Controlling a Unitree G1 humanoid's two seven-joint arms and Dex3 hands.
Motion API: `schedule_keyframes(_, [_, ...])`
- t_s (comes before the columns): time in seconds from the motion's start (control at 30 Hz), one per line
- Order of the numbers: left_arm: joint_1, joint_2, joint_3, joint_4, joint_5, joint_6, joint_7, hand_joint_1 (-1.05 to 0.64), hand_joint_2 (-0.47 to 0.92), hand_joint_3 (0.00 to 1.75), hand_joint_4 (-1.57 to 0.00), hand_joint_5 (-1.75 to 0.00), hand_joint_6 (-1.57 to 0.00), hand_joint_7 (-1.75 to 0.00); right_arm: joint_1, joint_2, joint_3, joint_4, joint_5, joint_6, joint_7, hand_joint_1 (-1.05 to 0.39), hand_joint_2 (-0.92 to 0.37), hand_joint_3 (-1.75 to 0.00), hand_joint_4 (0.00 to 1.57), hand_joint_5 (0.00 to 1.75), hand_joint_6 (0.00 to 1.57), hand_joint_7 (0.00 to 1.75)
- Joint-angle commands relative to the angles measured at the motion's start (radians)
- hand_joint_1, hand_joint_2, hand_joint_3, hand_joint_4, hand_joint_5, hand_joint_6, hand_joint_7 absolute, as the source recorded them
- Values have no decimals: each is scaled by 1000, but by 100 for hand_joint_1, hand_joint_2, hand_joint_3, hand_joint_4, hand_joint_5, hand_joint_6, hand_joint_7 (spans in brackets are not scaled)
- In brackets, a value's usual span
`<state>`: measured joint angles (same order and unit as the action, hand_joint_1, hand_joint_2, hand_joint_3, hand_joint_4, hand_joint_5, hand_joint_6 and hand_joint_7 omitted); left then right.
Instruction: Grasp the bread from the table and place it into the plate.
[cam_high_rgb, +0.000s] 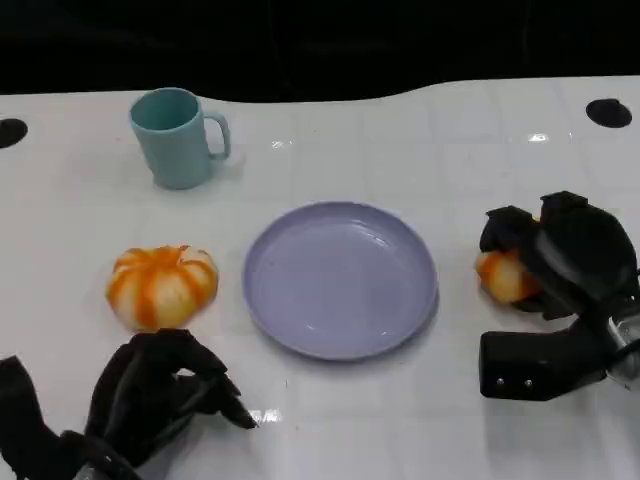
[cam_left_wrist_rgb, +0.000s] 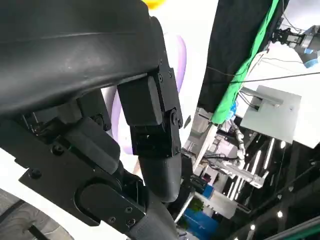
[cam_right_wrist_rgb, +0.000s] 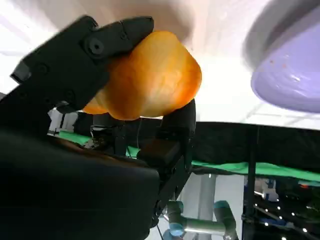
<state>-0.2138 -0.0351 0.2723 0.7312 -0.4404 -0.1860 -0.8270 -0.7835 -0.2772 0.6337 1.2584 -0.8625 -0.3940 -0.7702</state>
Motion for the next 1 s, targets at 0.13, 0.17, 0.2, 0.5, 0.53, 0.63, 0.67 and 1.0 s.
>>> schedule_keyframes(0.13, [12,11,4,-8,-8,3,12,-105,60,0,-157,-58,-157,-35,-44,2,-25,-72,24,-52,-51,-16,-48,-90,97,175,79,163])
schedule_keyframes(0.17, [11,11,4,-9,-10,7,11,-105,60,0,-157,-58,-157,-35,-44,5,-29,-81,28,-65,-56,-15,-47,-90,97,175,78,165])
schedule_keyframes(0.2, [11,11,5,-10,-11,9,11,-105,60,0,-157,-58,-157,-35,-43,6,-32,-86,30,-74,-60,-13,-42,-99,98,175,79,165])
schedule_keyframes(0.5, [13,11,2,-11,-6,5,15,-105,60,0,-157,-59,-157,-35,-70,30,-40,-152,32,-177,-68,-10,-23,-141,102,175,78,174])
schedule_keyframes(0.53, [12,10,2,-9,-5,4,14,-105,60,0,-157,-59,-157,-35,-78,35,-37,-154,30,-182,-59,-11,-23,-141,102,175,79,172])
schedule_keyframes(0.63, [12,9,0,-9,-3,-2,14,-105,60,0,-157,-59,-157,-36,-97,52,-27,-158,19,-187,-37,-12,-23,-141,101,175,80,171])
schedule_keyframes(0.67, [13,8,-1,-10,-1,-3,17,-105,60,0,-157,-59,-157,-36,-104,59,-22,-158,17,-188,-26,-13,-24,-140,101,175,80,172])
schedule_keyframes(1.0, [20,4,-3,-24,1,-2,22,-105,61,0,-157,-59,-157,-36,-144,141,22,-137,-12,-183,25,-21,-48,-87,99,175,84,156])
